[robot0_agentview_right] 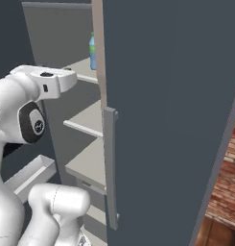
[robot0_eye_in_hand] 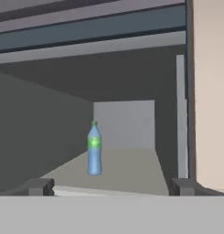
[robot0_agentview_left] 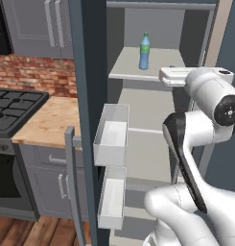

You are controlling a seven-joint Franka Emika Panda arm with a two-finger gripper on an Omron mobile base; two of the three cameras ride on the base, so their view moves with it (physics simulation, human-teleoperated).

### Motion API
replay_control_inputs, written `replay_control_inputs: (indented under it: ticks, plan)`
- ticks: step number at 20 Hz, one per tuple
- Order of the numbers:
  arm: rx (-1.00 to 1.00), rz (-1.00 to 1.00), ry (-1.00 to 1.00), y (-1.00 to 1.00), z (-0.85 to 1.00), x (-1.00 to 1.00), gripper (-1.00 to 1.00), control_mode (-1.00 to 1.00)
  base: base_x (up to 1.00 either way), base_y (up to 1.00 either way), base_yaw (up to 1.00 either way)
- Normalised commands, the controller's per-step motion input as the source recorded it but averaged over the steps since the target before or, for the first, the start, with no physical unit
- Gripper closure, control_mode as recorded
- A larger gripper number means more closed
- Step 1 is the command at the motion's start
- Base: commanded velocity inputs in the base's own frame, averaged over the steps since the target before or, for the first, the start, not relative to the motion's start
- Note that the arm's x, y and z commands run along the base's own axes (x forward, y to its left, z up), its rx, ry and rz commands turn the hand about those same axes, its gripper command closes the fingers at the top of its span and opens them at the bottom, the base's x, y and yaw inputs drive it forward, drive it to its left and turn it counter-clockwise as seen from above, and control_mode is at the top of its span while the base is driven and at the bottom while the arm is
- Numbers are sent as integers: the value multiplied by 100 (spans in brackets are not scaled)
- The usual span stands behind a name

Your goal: Take the bottled waters from the counter and place them in the freezer to freeze. Close the freezer door after placing the bottles.

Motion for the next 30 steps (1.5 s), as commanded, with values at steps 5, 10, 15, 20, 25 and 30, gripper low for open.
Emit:
replay_control_inputs:
  ticks: [5, 10, 15, 20, 25, 30]
  plan:
    - [0, 13, 14, 5, 0, -59, -100, -100, 0, 0, 0]
    - [0, 8, 24, 0, -13, -53, -100, -100, 0, 0, 0]
    - [-1, -9, 60, 0, -54, -6, -100, -100, 0, 0, 0]
    - [-6, -15, 45, 0, -52, -38, -100, -100, 0, 0, 0]
    - [-2, -16, 39, 0, -44, -47, -100, -100, 0, 0, 0]
    - [19, -4, 1, -13, -45, -74, -100, -100, 0, 0, 0]
